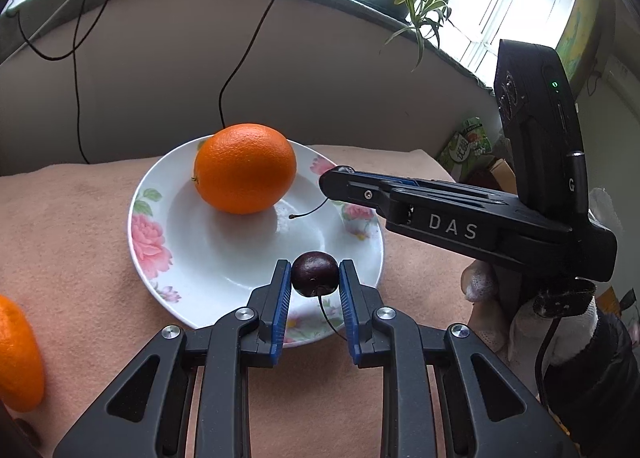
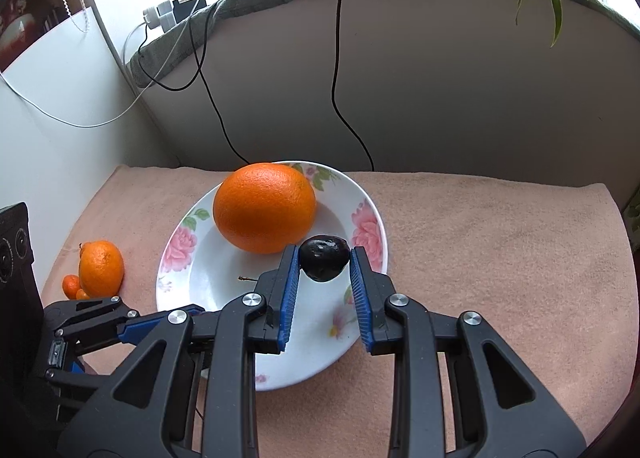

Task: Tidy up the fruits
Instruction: 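Carry the cherries with the left tool over the plate, then open the left tool to drop the cherries beside the orange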

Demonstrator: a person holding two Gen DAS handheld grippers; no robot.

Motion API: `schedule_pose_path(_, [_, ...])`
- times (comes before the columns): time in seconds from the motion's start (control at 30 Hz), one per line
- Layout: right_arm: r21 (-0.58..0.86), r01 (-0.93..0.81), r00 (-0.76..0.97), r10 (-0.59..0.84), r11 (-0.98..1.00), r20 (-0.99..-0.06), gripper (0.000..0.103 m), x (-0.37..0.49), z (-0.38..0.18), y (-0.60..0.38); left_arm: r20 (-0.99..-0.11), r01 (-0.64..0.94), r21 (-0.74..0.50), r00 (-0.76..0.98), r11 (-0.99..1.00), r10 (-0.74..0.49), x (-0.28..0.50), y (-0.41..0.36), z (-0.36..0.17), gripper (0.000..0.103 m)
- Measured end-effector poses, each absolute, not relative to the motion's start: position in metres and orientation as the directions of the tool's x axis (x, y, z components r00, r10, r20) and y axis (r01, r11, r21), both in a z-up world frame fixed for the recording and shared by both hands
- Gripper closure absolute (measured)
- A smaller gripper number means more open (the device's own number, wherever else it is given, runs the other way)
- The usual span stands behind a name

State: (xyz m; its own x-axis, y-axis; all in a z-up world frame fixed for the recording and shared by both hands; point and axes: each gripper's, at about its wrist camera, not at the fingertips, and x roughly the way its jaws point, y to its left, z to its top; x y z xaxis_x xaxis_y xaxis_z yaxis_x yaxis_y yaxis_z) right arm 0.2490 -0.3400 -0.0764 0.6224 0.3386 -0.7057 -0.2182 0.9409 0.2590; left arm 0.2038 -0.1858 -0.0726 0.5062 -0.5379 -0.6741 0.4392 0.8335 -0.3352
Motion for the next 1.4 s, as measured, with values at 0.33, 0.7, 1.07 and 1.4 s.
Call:
schedule_pose_path(0.33, [0.22, -0.224, 0.613, 0.312, 0.95, -0.726, 0.076, 0.257, -0.081, -0.33, -0.674, 0.446, -0.328, 0.508, 0.833, -0.537, 0.207, -0.193, -0.073, 0.08])
schedule_pose_path(0.7, [0.185, -0.211, 0.636, 0.279, 0.96, -0.719, 0.048, 0.255, -0.074, -0.329, -0.674, 0.451, -0.317, 0.512, 0.834, -0.533, 0.208, -0.199, -0.069, 0.06])
schedule_pose_path(1.07, [0.192, -0.207, 0.67, 0.282, 0.959, -0.687, 0.034, 0.239, -0.059, -0.324, -0.665, 0.44, -0.319, 0.527, 0.839, -0.529, 0.199, -0.185, -0.061, 0.055])
schedule_pose_path(1.4, [0.185, -0.216, 0.693, 0.284, 0.959, -0.663, 0.018, 0.22, -0.04, -0.308, -0.657, 0.418, -0.279, 0.574, 0.864, -0.49, 0.177, -0.161, -0.048, 0.036])
